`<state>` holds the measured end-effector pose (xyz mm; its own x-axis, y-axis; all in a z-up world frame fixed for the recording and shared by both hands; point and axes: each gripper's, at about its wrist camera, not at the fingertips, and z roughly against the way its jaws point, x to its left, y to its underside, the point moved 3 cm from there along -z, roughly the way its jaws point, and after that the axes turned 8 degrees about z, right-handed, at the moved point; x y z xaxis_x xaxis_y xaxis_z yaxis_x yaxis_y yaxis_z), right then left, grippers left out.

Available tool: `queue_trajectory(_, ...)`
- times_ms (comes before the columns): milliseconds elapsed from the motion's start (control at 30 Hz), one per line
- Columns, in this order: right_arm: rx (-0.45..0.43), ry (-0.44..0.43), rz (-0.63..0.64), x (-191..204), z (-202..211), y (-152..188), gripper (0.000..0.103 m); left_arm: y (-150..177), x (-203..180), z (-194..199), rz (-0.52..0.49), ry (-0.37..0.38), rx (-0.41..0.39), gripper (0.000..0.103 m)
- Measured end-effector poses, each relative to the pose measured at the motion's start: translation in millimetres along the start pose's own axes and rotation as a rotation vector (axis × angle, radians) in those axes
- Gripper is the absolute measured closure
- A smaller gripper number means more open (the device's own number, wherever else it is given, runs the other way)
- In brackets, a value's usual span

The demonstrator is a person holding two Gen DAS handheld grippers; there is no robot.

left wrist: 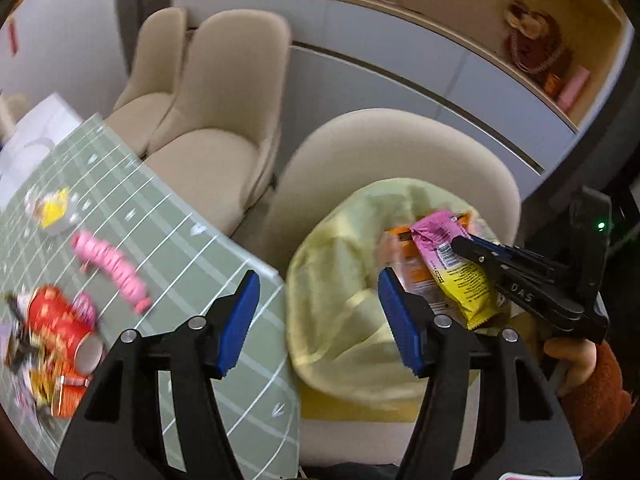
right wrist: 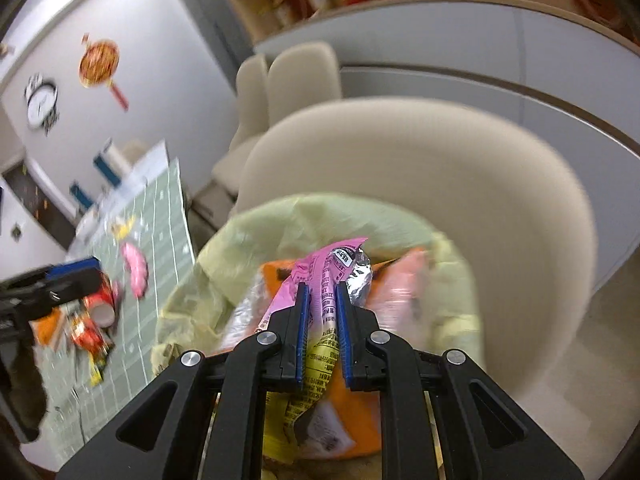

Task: Collect trash
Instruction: 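Carry both wrappers to the lined bin and open both tools to drop them, then return to the table and grasp the pink tissue pack with the right tool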

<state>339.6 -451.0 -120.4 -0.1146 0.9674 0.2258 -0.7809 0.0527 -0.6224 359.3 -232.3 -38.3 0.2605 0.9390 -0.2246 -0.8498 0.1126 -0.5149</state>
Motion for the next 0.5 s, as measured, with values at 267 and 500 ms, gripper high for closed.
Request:
queue_trajectory(267, 0.197, 0.072, 0.143, 19, -33, 26, 0.089, 24, 54, 10, 0.132, -0.054, 0.017, 0.044)
queue_trajectory(500, 0.077, 0.073, 0.06, 22, -8, 23, 0.072, 39, 87, 31, 0.159, -0.046, -0.025, 0.044)
